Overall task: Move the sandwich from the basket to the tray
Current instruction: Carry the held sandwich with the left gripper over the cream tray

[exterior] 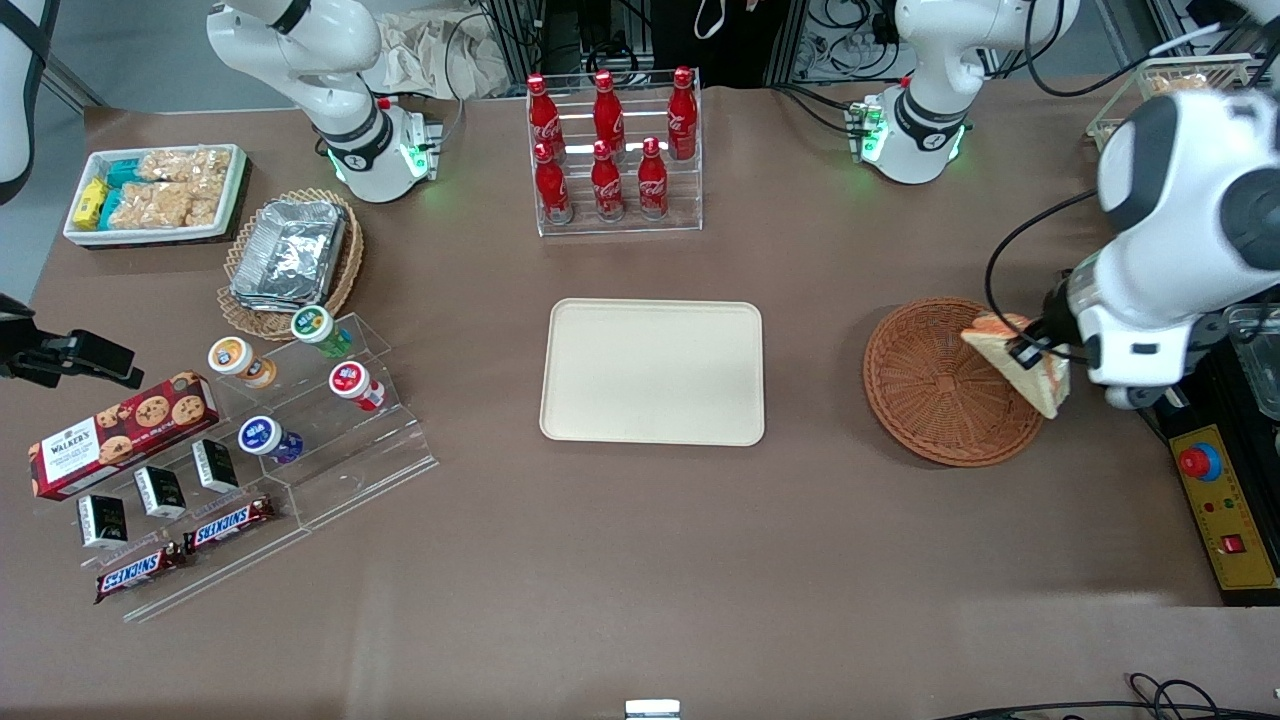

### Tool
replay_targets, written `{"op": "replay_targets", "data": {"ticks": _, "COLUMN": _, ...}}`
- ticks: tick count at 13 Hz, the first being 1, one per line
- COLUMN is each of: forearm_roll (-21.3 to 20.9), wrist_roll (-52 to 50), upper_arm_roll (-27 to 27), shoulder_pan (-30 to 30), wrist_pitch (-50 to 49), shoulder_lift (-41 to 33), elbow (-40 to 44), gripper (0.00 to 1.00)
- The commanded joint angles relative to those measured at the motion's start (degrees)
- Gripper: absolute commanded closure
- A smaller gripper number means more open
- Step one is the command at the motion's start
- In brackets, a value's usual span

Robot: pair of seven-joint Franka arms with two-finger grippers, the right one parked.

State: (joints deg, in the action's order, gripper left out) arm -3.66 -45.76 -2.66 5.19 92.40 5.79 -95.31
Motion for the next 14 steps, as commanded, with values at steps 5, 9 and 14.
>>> {"op": "replay_targets", "data": {"ticks": 5, "forearm_roll": -1.3, "wrist_roll": 7.1, "upper_arm_roll": -11.9, "shoulder_pan": 2.8, "wrist_pitch": -5.9, "shoulder_lift": 7.4, "elbow": 8.5, "gripper": 0.97}}
{"op": "replay_targets", "data": {"ticks": 9, "forearm_roll": -5.0, "wrist_roll": 6.7, "upper_arm_roll": -14.4, "shoulder_pan": 14.1, "wrist_pitch": -2.6, "shoulder_lift": 16.8, "elbow": 8.4, "gripper": 0.95}}
{"op": "replay_targets", "data": {"ticks": 14, "forearm_roll": -10.2, "wrist_roll": 0.7, "upper_arm_roll": -14.3, "shoulder_pan": 23.5, "wrist_pitch": 9.4, "shoulder_lift": 29.6, "elbow": 8.3, "gripper": 0.94}}
